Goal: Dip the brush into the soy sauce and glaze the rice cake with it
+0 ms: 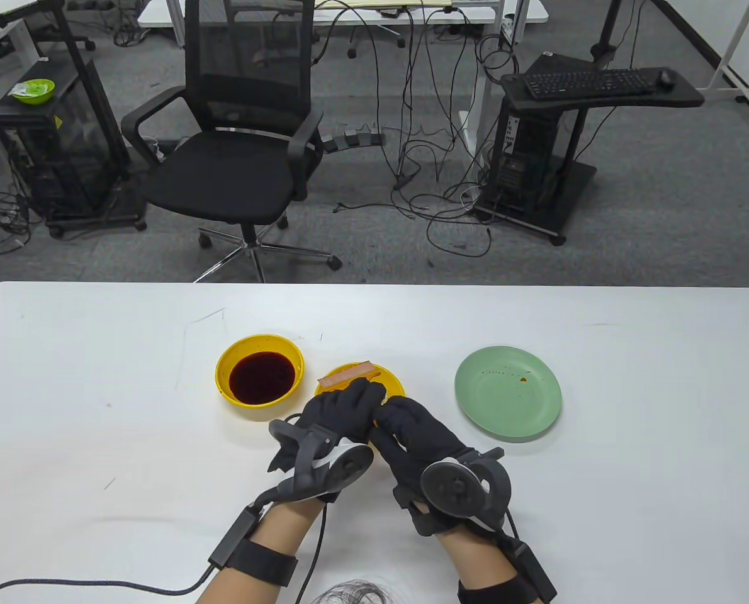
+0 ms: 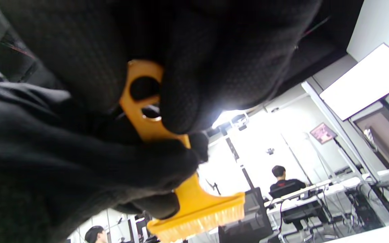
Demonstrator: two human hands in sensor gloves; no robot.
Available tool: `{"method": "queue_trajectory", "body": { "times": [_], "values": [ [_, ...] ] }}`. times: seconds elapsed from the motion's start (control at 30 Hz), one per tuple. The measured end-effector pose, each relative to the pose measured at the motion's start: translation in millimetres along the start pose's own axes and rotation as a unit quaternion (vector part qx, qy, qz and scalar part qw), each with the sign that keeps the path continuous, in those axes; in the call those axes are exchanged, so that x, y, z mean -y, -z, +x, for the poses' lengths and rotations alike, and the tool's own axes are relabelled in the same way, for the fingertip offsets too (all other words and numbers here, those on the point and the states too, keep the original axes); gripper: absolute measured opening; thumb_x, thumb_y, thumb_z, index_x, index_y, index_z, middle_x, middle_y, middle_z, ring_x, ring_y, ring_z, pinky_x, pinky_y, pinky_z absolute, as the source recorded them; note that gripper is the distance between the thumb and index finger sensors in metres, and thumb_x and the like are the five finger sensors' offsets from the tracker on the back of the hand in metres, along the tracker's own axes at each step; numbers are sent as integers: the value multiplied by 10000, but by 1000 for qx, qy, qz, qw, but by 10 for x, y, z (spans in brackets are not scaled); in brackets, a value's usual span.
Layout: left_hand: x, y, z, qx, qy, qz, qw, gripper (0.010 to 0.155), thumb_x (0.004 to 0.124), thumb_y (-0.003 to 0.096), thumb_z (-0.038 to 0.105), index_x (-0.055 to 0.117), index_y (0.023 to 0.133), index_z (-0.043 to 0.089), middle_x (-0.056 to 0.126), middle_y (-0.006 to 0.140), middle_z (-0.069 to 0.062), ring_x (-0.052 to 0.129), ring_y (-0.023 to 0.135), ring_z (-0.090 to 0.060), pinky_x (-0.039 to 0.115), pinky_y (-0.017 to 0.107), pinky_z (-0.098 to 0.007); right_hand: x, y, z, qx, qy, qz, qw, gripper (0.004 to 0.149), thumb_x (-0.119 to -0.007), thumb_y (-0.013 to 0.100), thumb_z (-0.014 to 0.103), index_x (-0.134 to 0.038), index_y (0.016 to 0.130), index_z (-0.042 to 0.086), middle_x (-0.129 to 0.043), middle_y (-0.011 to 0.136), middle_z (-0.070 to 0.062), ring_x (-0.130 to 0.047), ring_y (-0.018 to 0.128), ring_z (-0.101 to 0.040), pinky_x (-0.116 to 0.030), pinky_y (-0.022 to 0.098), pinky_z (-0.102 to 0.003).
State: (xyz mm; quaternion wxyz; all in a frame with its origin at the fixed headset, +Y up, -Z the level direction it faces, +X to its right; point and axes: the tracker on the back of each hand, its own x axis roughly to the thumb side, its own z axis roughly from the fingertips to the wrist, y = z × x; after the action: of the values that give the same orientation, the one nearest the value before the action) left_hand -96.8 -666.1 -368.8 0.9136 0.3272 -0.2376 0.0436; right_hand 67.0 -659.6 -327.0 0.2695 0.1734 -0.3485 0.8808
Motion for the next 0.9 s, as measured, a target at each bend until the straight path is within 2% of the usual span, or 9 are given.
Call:
{"method": "queue_trajectory", "body": {
  "times": [0.13, 0.3, 0.43, 0.6, 0.73, 0.9],
  "values": [
    [-2, 34, -24, 11, -13, -8, 1000, 492, 834, 431, 488, 847, 875, 274, 970, 870, -27, 1120, 631, -191, 909, 513, -375, 35, -6, -13, 10, -9, -26, 1000, 384, -986, 385, 413, -920, 726, 250, -994, 782, -12, -1118, 573, -181, -969, 453, -347],
    [-89, -41, -258, -5, 12, -23, 1000, 693, 810, 418, 589, 671, 1007, 252, 846, 995, -67, 1046, 758, -244, 856, 586, -413, 175, 26, -171, -8, -40, -48, 998, 384, -983, 390, 406, -914, 728, 239, -988, 783, -23, -1113, 573, -189, -964, 453, -355],
    [-213, -247, -719, -71, -1, -48, 996, 736, 787, 418, 621, 629, 1031, 245, 815, 1023, -79, 1024, 796, -271, 839, 609, -427, 370, 54, -519, -70, -75, -68, 992, 383, -985, 391, 399, -915, 727, 230, -988, 783, -30, -1113, 573, -197, -962, 451, -363],
    [-328, -587, -1189, -143, -15, -49, 988, 742, 786, 422, 622, 616, 1038, 244, 773, 1053, -93, 986, 835, -303, 809, 630, -454, 540, 26, -887, -138, -132, -74, 979, 383, -995, 390, 395, -921, 721, 218, -993, 774, -42, -1114, 562, -207, -961, 442, -375],
    [-330, -873, -1469, -193, -23, -51, 980, 743, 785, 423, 623, 620, 1038, 240, 760, 1061, -105, 976, 843, -315, 800, 635, -463, 526, -44, -1089, -170, -186, -58, 966, 382, -1001, 389, 393, -925, 716, 211, -996, 768, -50, -1114, 554, -217, -961, 434, -381],
    [-267, -1099, -1593, -218, -28, -49, 974, 762, 785, 423, 620, 596, 1046, 225, 727, 1076, -117, 915, 895, -350, 756, 662, -489, 440, -99, -1186, -196, -218, -22, 956, 383, -1010, 383, 386, -931, 710, 203, -998, 766, -55, -1116, 550, -224, -960, 429, -386]
  ]
}}
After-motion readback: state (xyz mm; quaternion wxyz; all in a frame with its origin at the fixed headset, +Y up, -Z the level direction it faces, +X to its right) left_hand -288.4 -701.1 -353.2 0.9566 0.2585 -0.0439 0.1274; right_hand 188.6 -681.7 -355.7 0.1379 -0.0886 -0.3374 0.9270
